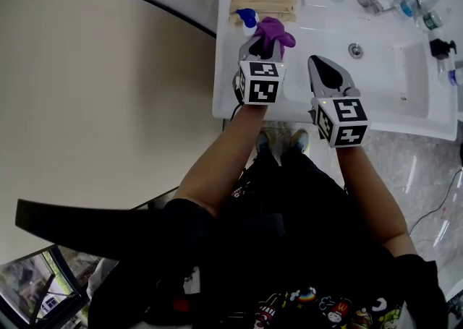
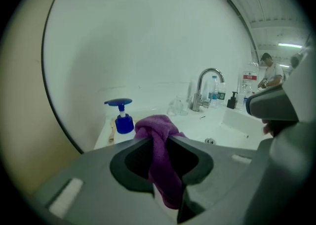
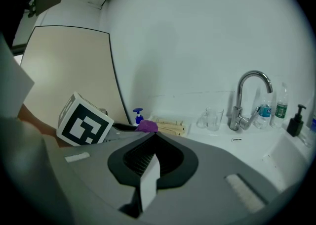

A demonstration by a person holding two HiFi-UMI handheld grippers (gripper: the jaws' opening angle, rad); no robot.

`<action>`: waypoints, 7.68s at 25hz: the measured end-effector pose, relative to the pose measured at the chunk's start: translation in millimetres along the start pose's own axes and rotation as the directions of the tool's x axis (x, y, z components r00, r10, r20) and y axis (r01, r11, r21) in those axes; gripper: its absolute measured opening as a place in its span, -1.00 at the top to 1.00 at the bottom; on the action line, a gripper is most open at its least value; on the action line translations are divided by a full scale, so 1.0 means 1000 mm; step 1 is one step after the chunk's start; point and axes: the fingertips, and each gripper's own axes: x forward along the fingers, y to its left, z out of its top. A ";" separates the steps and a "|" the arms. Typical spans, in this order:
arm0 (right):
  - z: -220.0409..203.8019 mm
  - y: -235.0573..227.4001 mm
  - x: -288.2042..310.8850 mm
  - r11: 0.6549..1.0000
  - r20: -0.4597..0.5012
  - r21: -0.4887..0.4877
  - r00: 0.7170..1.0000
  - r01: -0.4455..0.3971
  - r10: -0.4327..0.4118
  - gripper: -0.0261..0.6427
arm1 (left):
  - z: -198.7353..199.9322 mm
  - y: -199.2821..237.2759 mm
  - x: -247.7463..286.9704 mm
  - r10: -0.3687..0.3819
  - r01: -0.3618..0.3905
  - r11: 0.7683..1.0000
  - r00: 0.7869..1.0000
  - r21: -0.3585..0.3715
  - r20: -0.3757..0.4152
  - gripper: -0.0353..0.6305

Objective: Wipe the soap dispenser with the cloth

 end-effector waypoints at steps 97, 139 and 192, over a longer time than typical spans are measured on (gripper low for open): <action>-0.001 0.036 0.020 0.992 -0.007 0.066 0.994 0.106 -0.106 0.85 | -0.016 0.117 0.004 -0.003 0.003 0.994 1.000 0.108 -0.001 0.61; -0.006 0.079 -0.001 0.994 0.022 0.070 0.996 0.089 -0.091 0.85 | -0.031 0.036 -0.118 -0.155 0.151 0.988 0.976 0.036 0.155 0.79; 0.030 0.124 -0.053 0.993 0.203 -0.040 0.974 0.108 -0.097 0.85 | 0.017 0.038 -0.203 -0.121 0.107 0.993 0.922 0.058 0.367 0.89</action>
